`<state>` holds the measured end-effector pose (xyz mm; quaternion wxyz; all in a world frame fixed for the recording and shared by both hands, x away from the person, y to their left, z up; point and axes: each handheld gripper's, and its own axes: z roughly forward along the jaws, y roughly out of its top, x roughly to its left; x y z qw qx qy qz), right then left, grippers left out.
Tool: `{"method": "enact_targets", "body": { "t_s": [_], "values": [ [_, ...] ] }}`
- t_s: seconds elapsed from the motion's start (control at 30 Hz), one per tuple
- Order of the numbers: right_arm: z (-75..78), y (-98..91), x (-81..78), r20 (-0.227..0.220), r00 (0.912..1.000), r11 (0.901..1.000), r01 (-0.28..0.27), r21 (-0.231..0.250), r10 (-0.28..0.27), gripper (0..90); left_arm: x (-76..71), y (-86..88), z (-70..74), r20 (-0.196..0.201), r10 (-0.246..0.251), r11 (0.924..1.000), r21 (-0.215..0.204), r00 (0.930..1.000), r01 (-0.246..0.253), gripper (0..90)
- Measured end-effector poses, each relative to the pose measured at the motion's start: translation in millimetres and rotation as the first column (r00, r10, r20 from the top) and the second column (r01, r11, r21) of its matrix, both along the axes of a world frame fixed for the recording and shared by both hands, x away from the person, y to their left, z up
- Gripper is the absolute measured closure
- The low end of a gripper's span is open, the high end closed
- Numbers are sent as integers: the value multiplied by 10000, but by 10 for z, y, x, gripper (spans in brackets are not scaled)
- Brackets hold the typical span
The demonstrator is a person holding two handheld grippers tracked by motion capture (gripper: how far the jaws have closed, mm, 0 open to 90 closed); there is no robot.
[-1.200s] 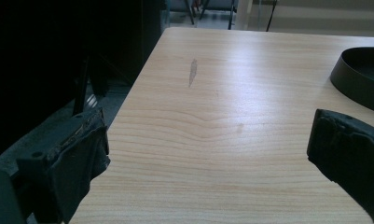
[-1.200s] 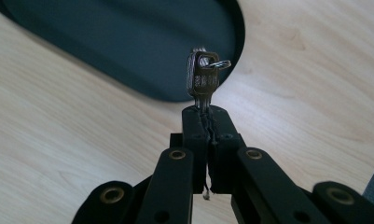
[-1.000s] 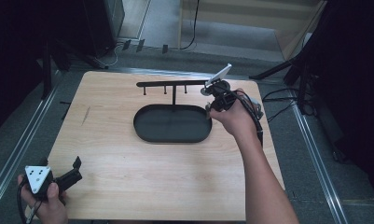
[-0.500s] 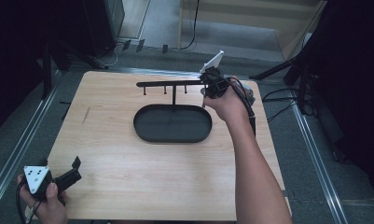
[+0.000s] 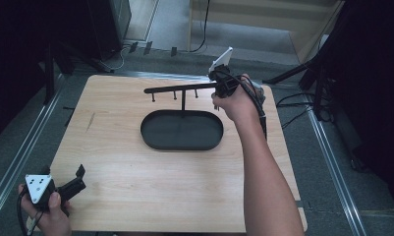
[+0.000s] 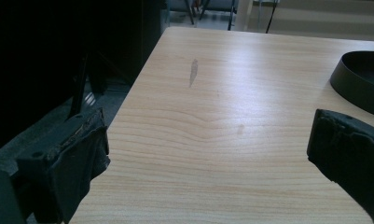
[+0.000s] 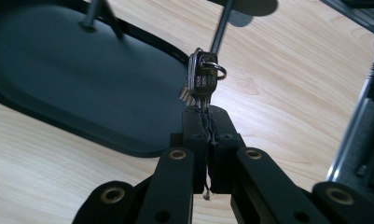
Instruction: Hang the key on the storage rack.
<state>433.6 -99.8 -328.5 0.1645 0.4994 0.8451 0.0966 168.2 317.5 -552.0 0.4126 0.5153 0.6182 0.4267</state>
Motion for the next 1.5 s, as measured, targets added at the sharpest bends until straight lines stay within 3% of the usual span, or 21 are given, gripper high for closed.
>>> {"method": "enact_targets", "body": {
  "t_s": [0.1,0.37,0.57,0.77,0.83,1.17,1.27,1.5],
  "values": [
    [-13,-41,36,51,9998,9998,167,58,-167,879,0,-1,0,5,7,10000,-1,10000,-7,0],
    [-26,-22,53,-10,10000,9999,-56,124,56,879,0,-7,0,3,1,10000,47,10000,-1,0],
    [-31,7,80,354,9993,9993,-93,-355,105,879,-2,-7,0,11,-24,10000,84,10000,23,0],
    [-84,-30,134,503,9987,9994,59,-329,-42,872,0,-8,-1,14,-10,10000,87,10000,9,0],
    [-84,-41,145,668,9975,9992,232,-315,-210,782,1,-9,-1,9,-11,10000,93,10000,11,0],
    [-142,-120,78,343,9978,9984,564,-78,-561,746,0,-15,0,0,-22,9999,128,10000,22,0],
    [-190,-186,30,266,9972,9974,698,-160,-693,748,2,-23,-1,25,-14,9999,163,10000,14,0],
    [-334,-403,-127,42,9957,9956,923,173,-924,744,5,-23,0,-8,-19,9998,201,10000,19,0]
  ]
}}
